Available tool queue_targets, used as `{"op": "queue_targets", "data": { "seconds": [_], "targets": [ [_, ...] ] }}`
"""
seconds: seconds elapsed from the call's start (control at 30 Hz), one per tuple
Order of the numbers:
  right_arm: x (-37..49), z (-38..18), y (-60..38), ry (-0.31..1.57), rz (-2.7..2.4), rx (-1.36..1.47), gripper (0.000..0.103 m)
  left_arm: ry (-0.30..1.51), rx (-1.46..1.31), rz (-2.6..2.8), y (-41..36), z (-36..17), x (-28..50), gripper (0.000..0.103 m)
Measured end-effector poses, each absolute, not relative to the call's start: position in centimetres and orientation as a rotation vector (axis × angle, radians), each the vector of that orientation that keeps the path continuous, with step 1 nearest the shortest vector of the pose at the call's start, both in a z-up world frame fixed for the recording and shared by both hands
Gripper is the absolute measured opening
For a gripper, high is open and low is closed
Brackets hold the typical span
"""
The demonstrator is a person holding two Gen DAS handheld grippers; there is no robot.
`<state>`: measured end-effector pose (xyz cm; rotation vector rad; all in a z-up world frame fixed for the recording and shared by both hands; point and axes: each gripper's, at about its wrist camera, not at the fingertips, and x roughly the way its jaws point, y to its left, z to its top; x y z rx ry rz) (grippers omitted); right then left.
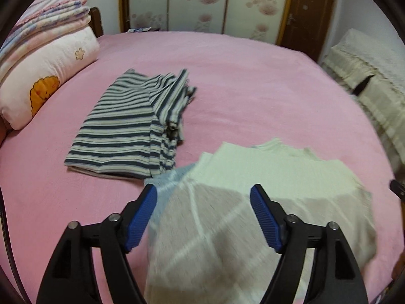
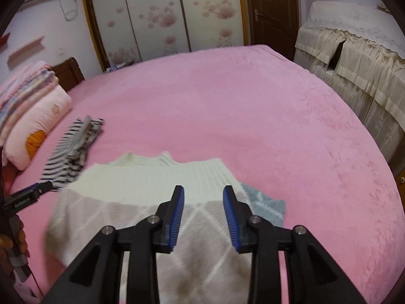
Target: Fold small clothes
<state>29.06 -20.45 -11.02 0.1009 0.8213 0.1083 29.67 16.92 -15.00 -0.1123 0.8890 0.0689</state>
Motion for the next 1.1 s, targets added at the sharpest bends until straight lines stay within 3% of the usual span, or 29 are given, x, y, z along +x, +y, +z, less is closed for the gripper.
{"op": "queue_targets", "data": {
  "seconds": [0.1, 0.33, 0.7, 0.87, 1.1],
  "targets": [
    [26.8, -9.4, -19.6, 0.782, 0.148, 0.124, 0.035, 0.838, -0.141, 0.037, 16.3, -12.6, 26.7, 0.083],
    [22.8, -9.8, -16.6, 0.787, 0.221, 0.129, 0.035, 0.792, -0.253, -0.035, 14.4, -11.8, 20.9, 0.085],
    [19.3, -17.3, -11.7, 0.873, 0.261, 0.059, 0.035, 0.866, -0.279, -0.01, 10.5, -20.6, 18.4, 0.085],
    [19.7, -19.7, -13.0, 0.891, 0.181, -0.017, 0.035, 0.937, -0.226, 0.158, 13.5, -24.3, 20.1, 0.084],
    [19.7, -21.5, -21.4, 0.901, -0.024, 0.014, 0.028, 0.927, -0.266, 0.154, 17.0, -25.2, 19.8, 0.069]
  ]
}}
